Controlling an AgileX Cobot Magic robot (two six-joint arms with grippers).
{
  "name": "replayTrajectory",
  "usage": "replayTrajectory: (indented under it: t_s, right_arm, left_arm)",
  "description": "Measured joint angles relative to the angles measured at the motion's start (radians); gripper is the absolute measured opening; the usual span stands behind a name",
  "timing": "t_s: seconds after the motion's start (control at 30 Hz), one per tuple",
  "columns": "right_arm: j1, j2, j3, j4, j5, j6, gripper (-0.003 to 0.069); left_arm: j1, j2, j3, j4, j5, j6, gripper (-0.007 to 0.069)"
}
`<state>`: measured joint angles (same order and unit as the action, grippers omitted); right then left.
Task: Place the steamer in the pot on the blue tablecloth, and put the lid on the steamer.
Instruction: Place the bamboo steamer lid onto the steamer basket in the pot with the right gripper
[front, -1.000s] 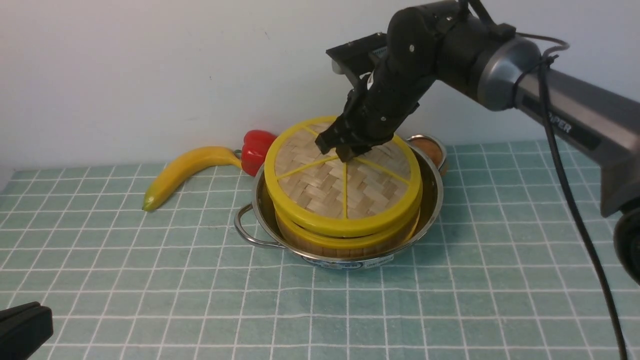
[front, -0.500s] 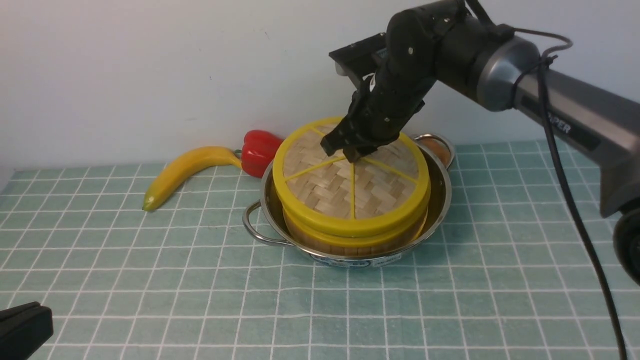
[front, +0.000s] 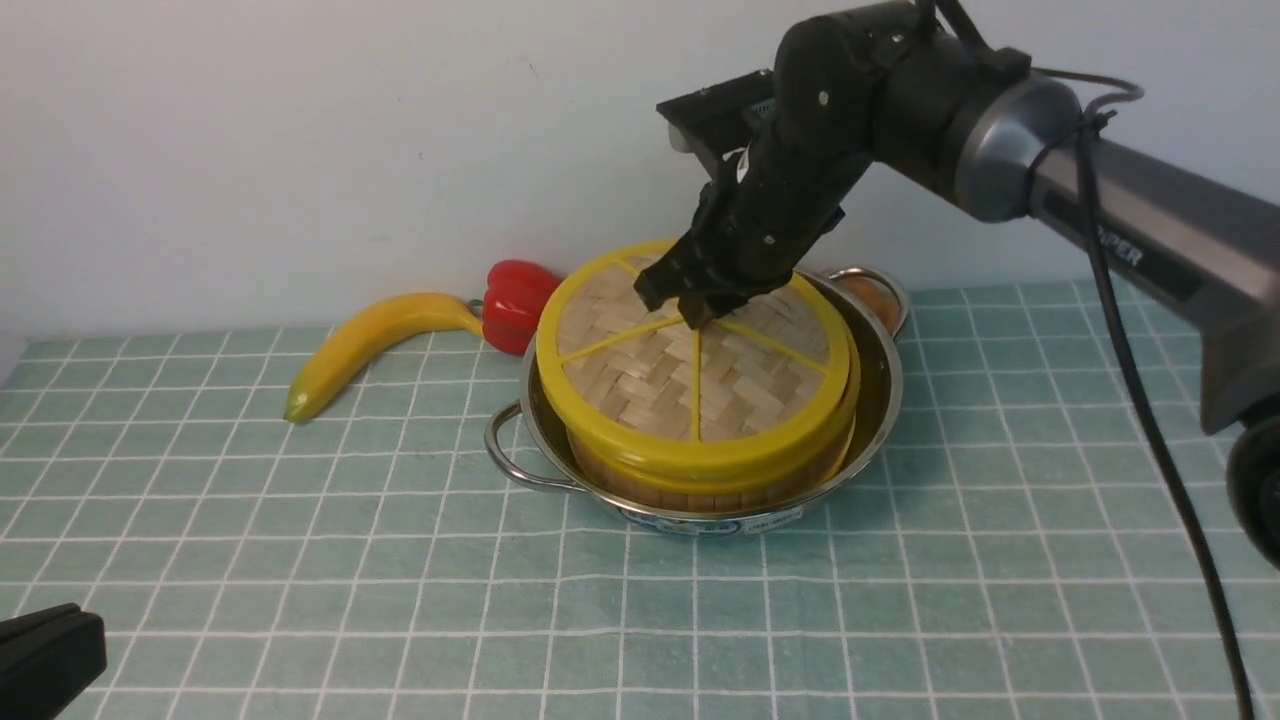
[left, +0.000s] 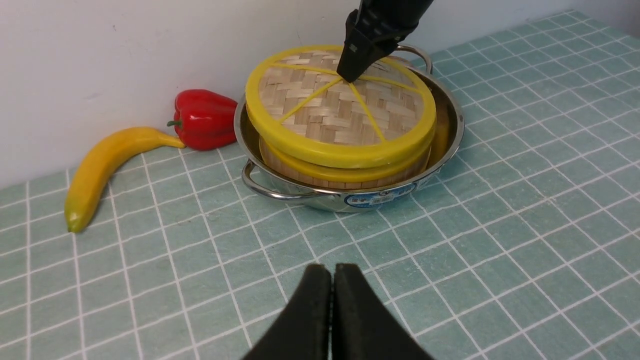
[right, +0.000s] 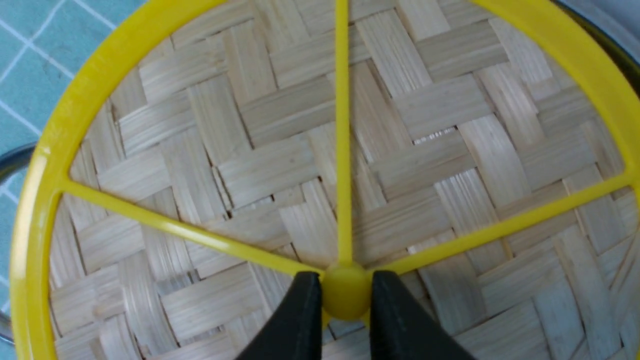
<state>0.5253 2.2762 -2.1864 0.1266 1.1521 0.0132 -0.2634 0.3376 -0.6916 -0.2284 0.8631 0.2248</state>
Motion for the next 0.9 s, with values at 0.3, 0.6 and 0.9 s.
replayTrajectory:
  t_s: [0.3, 0.6, 0.9]
  right_arm:
    - [0.0, 0.0, -0.014, -0.088, 0.067, 0.005, 0.0136]
    - [0.0, 0.0, -0.02, -0.053, 0.049, 0.002, 0.0136]
    - [0.0, 0.0, -0.02, -0.049, 0.046, -0.005, 0.0136]
  left_arm:
    - [0.0, 0.0, 0.0, 0.0, 0.0, 0.0, 0.0002]
    - [0.0, 0.0, 0.0, 0.0, 0.0, 0.001, 0.0002]
    - [0.0, 0.0, 0.0, 0.0, 0.0, 0.003, 0.0002]
